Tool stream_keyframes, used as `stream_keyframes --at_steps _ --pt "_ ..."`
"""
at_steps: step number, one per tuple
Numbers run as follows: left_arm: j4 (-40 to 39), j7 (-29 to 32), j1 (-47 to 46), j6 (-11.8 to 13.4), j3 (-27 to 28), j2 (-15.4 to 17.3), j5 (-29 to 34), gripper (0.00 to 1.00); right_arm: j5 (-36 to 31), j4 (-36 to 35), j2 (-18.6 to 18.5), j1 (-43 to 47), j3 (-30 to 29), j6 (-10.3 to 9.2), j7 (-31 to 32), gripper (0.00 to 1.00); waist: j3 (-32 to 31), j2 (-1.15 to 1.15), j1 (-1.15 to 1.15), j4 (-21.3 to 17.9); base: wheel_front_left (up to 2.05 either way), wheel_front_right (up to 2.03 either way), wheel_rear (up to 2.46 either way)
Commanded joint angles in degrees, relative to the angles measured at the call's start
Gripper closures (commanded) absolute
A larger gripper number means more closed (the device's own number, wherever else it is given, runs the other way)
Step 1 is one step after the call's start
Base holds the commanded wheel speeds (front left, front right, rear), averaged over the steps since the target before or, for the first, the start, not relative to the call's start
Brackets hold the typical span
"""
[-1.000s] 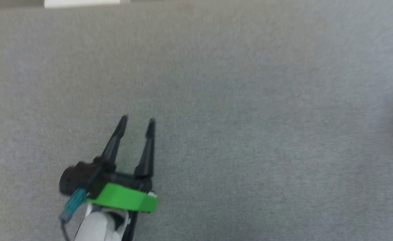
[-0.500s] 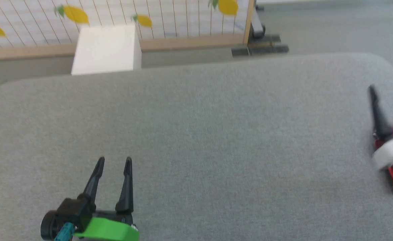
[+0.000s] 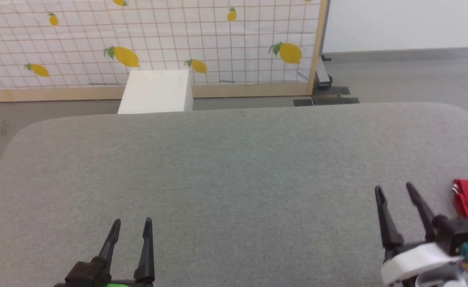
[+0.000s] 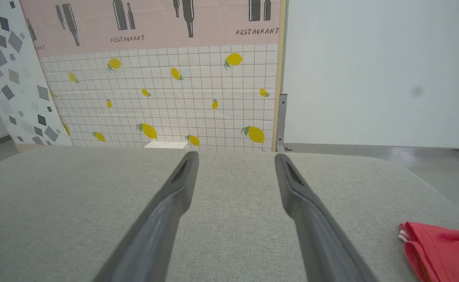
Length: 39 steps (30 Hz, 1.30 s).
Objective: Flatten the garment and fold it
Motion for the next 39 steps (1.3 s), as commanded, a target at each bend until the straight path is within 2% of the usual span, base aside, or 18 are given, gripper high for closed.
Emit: stream_keyframes --at_steps 1,14,15,39 --pt "0.27 -0.26 0.94 0.15 -0.14 -0.19 -0.38 0.0 -0.44 0.22 0.65 1.23 0.08 -0.11 -0.44 0.0 -0.65 0.0 0.0 0.66 0.0 0.0 0.0" --pt "1.15 -0.26 1.33 0.74 -0.94 -0.19 -1.43 0.0 -1.66 0.58 2.69 3.61 1.09 -0.11 -1.0 0.0 -0.69 0.0 0.0 0.96 0.0 0.0 0.0" --pt "1.19 0.05 0.71 0.49 -1.01 0.0 -1.13 1.0 -0.88 0.51 2.41 3.19 0.99 0.0 -0.52 1.0 -0.69 0.0 0.0 0.97 0.0 0.0 0.0" --pt "1.03 2.42 -1.1 1.28 -0.75 -0.02 0.68 1.0 -2.01 -0.58 2.62 2.41 0.98 -0.02 1.48 1.0 0.04 0.0 0.0 1.46 0.0 0.0 0.0"
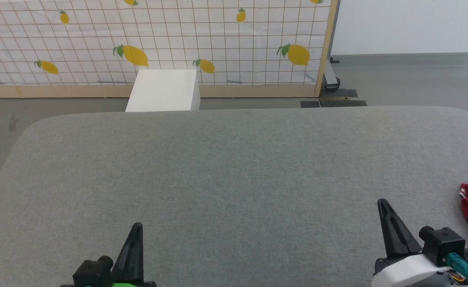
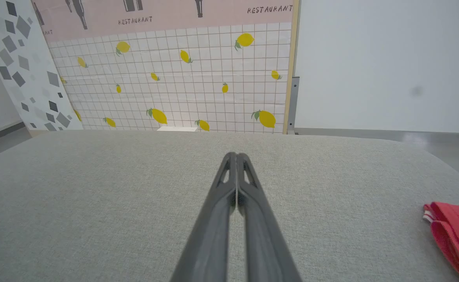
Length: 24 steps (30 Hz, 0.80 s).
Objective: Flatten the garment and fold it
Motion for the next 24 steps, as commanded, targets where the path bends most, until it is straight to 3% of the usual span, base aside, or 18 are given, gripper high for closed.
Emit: stream_keyframes --at_steps 1,24 --pt "-0.16 0.39 -1.29 0.34 0.22 -0.03 0.41 1.0 -0.71 -0.45 0.25 -0.71 0.02 -0.02 0.34 1.0 0.06 0.0 0.0 0.04 0.0 0.0 0.0" --pt "-0.34 3.04 -3.3 1.24 0.62 -0.07 2.44 1.0 -1.97 -1.67 0.56 -1.58 0.07 -0.04 2.52 1.0 0.87 0.0 0.0 0.57 0.0 0.0 0.0"
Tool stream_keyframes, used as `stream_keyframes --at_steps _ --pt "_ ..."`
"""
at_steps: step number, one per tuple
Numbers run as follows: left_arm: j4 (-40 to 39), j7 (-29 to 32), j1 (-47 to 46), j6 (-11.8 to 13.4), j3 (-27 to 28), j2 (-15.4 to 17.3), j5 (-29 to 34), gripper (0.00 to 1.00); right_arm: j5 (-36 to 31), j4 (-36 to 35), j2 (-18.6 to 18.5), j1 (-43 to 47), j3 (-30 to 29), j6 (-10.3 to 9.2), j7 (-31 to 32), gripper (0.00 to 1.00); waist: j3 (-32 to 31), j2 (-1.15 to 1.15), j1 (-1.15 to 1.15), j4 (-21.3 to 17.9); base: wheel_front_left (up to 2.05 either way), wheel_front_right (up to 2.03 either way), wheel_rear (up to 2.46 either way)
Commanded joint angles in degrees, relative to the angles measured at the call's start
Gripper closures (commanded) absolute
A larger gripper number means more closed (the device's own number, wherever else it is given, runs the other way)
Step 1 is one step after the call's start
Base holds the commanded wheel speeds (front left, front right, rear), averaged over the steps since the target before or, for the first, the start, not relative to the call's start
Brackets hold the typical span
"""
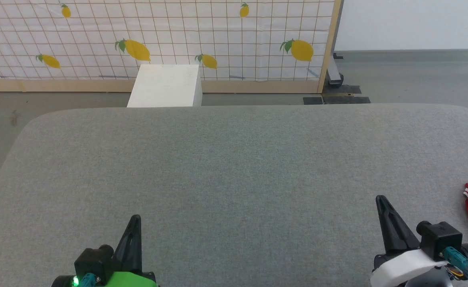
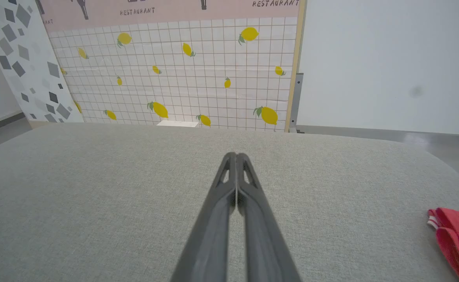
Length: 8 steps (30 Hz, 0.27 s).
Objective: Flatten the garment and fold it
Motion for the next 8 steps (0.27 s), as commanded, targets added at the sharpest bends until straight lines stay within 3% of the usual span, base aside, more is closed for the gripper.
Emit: stream_keyframes --at_steps 1,8 --pt "-0.27 0.36 -1.28 0.29 0.18 -0.07 0.84 1.0 -0.87 -0.52 0.38 -1.06 0.09 -0.04 0.41 1.0 0.06 0.0 0.0 0.04 0.0 0.0 0.0" --pt "-0.32 1.16 -1.88 0.56 0.3 -0.08 1.45 1.0 -1.25 -0.88 0.47 -1.32 0.1 -0.04 1.06 1.0 0.31 0.0 0.0 0.2 0.0 0.0 0.0"
